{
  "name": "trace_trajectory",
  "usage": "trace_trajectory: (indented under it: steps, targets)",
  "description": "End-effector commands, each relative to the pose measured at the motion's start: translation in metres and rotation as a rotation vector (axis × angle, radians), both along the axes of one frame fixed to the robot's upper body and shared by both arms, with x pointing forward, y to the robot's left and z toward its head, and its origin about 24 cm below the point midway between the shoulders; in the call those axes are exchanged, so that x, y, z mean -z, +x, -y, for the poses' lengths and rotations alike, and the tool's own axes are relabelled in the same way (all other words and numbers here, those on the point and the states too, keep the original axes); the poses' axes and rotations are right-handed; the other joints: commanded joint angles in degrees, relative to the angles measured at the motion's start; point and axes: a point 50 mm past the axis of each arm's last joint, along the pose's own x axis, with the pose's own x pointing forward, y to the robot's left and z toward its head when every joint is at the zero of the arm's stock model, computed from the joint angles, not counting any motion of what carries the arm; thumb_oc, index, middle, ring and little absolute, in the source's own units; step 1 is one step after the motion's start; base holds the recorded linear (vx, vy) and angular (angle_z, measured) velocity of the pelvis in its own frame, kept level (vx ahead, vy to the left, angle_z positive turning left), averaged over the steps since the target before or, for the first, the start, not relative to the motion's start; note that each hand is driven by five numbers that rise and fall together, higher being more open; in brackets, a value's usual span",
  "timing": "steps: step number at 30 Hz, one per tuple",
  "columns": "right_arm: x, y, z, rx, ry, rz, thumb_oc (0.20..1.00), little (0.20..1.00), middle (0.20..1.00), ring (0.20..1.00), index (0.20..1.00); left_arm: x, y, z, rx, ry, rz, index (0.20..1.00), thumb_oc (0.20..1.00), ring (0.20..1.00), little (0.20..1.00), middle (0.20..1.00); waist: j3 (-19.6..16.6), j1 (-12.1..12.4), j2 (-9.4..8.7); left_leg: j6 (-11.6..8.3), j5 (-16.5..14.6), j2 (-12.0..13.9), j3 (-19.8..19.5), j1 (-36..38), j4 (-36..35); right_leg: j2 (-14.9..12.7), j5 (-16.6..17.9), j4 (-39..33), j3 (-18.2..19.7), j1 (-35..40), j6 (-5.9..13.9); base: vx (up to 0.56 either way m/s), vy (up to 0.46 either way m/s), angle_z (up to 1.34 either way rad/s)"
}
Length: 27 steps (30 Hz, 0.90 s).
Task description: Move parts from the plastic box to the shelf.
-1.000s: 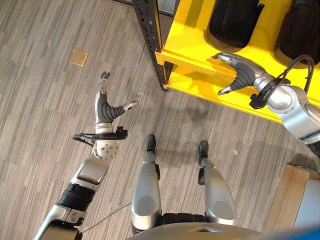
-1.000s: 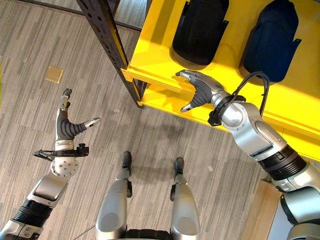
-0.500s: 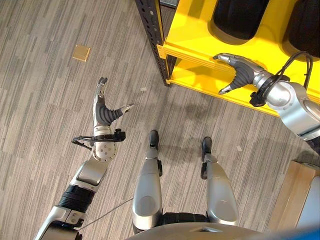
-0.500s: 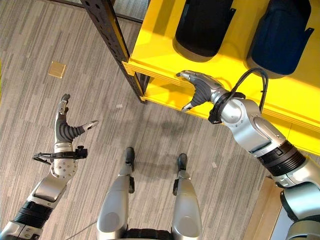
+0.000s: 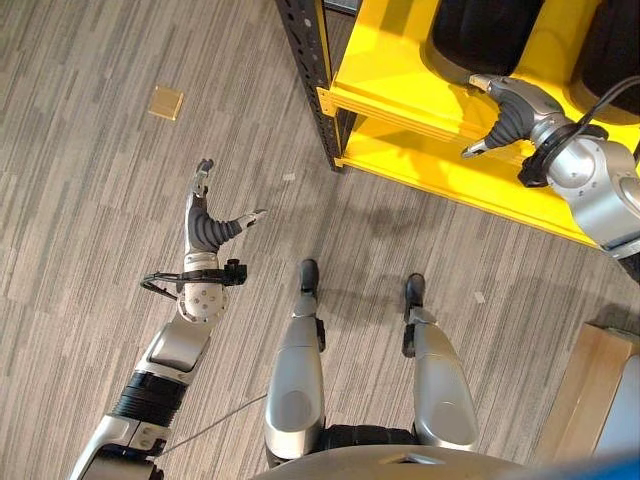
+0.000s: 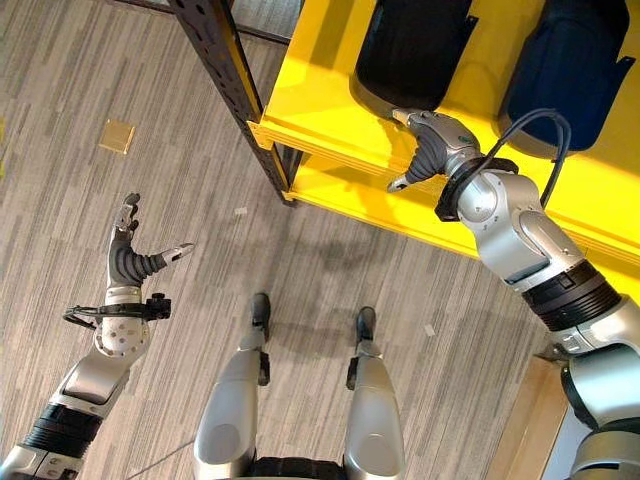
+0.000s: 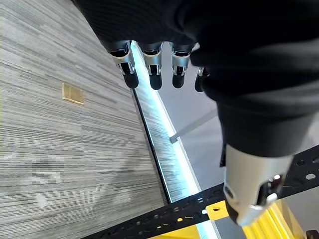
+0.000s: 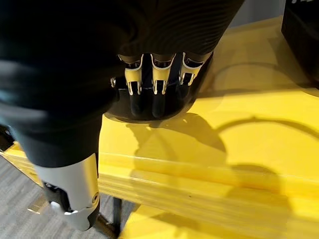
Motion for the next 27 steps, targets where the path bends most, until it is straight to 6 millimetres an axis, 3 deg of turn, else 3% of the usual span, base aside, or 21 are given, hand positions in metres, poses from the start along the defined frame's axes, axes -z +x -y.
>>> trace_trajectory:
  steps: [1, 11, 27]
  targets:
    - [-0.045, -0.006, -0.005, -0.004, -0.149, 0.155, 1.0, 1.0, 1.0, 1.0, 1.0, -0.009, -0.011, -0.003, -0.002, -0.033, 0.075, 1.0, 1.0, 1.0, 1.0, 1.0, -1.92, -0.34, 0.5, 2.96, -4.95, -2.3, 0.2, -1.71, 5.0, 0.99, -6.21, 5.72, -3.06, 0.72, -1.66, 0.0, 0.0, 0.0]
    - [-0.055, -0.002, -0.004, 0.043, -0.126, 0.17, 1.0, 1.0, 1.0, 1.0, 1.0, -0.008, -0.011, -0.007, -0.004, -0.036, 0.062, 1.0, 1.0, 1.0, 1.0, 1.0, -1.92, 0.03, 0.4, 2.82, -4.46, -2.2, 0.25, -1.35, 4.33, 1.13, -6.05, 5.47, -3.27, 0.93, -1.68, 0.0, 0.0, 0.0]
    - [-0.058, 0.006, 0.017, 0.164, -0.083, 0.209, 1.0, 1.0, 1.0, 1.0, 1.0, -0.008, -0.012, -0.007, -0.005, -0.04, 0.066, 1.0, 1.0, 1.0, 1.0, 1.0, -1.93, 0.09, 0.83, 2.83, -4.58, -2.31, 0.48, -0.88, 4.19, 1.05, -6.11, 5.4, -3.41, 1.18, -1.7, 0.0, 0.0, 0.0]
